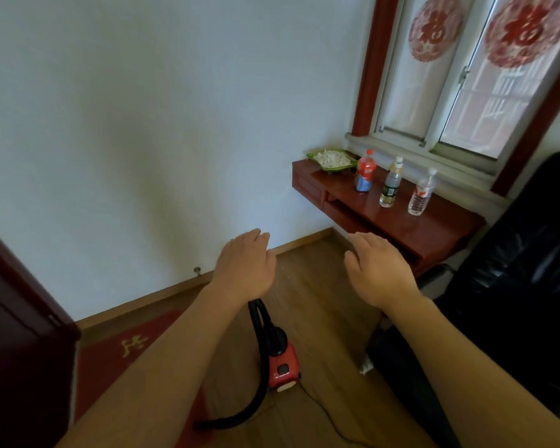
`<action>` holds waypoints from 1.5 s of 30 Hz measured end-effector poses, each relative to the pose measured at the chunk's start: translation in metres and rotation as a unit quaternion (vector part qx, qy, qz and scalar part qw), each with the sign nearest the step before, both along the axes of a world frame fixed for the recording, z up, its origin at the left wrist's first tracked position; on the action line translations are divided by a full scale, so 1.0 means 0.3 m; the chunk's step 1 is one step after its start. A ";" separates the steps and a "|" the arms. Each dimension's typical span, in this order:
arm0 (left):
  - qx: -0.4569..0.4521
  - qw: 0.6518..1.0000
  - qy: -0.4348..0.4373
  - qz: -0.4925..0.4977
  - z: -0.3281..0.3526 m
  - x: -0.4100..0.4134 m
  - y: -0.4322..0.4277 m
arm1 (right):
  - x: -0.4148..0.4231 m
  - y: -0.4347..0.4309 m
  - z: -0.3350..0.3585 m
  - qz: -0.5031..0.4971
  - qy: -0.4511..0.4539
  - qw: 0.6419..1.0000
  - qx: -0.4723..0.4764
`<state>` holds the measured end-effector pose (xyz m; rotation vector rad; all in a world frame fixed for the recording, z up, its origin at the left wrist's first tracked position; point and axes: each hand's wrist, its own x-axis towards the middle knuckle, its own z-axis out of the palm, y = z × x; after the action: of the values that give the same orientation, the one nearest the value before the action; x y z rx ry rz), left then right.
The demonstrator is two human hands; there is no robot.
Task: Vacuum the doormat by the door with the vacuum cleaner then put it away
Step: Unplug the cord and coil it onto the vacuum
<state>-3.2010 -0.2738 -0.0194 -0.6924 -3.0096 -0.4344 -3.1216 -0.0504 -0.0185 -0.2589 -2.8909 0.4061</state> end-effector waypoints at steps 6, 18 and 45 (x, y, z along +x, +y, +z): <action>0.013 0.997 -0.016 -0.076 -0.030 0.021 0.062 | 0.152 0.000 -0.010 -0.090 0.015 0.996 0.008; 0.036 0.961 0.008 -0.275 0.001 0.252 0.406 | 0.620 0.139 0.012 -0.285 0.020 0.958 0.020; 0.020 0.865 0.031 -0.501 0.040 1.363 1.256 | 1.881 0.667 0.022 -0.496 0.040 0.866 0.046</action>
<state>-2.7921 0.1031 -0.0073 -2.1692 -2.2992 -0.4427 -2.5574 0.1496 -0.0117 -1.5405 -2.2561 0.0727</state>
